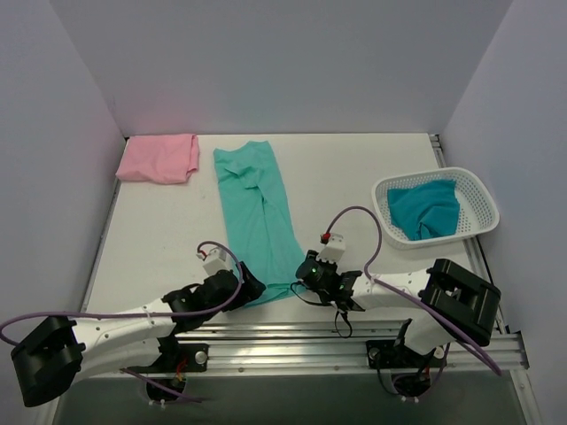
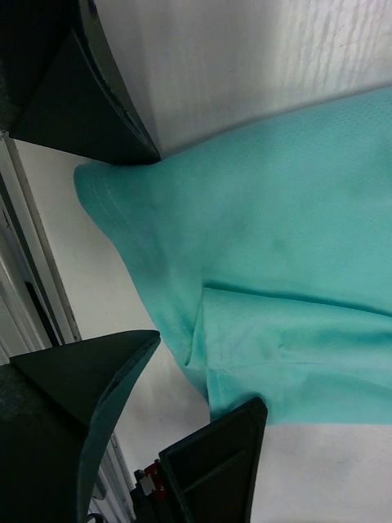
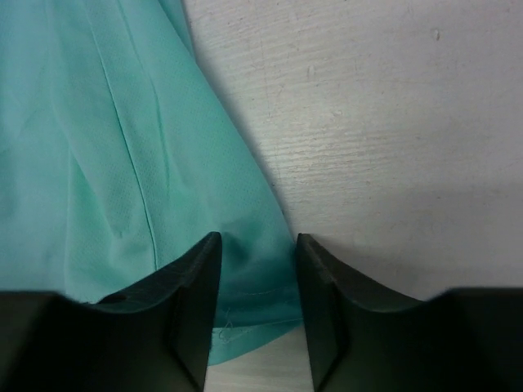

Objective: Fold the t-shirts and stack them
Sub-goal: Fold the tshirt

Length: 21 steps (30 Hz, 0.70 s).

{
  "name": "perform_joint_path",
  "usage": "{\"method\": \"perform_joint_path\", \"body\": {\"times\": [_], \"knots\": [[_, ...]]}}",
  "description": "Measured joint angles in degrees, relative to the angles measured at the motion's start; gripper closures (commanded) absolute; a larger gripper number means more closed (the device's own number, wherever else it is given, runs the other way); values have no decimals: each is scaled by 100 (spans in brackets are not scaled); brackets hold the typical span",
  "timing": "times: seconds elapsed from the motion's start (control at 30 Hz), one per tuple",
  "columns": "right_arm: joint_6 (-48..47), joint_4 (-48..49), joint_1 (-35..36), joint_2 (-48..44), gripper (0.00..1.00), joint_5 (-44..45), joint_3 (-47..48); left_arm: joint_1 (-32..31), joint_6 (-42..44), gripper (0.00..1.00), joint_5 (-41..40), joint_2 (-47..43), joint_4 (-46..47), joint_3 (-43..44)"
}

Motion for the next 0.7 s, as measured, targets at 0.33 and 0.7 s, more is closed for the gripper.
{"method": "perform_joint_path", "body": {"times": [0.33,0.7], "knots": [[-46,144,-7,-31,92,-98,-157,-439,-258,39,-282,22,-402,85],[-42,208,-7,-111,100,-105,-258,-584,-330,97,-466,507,-455,153]]}}
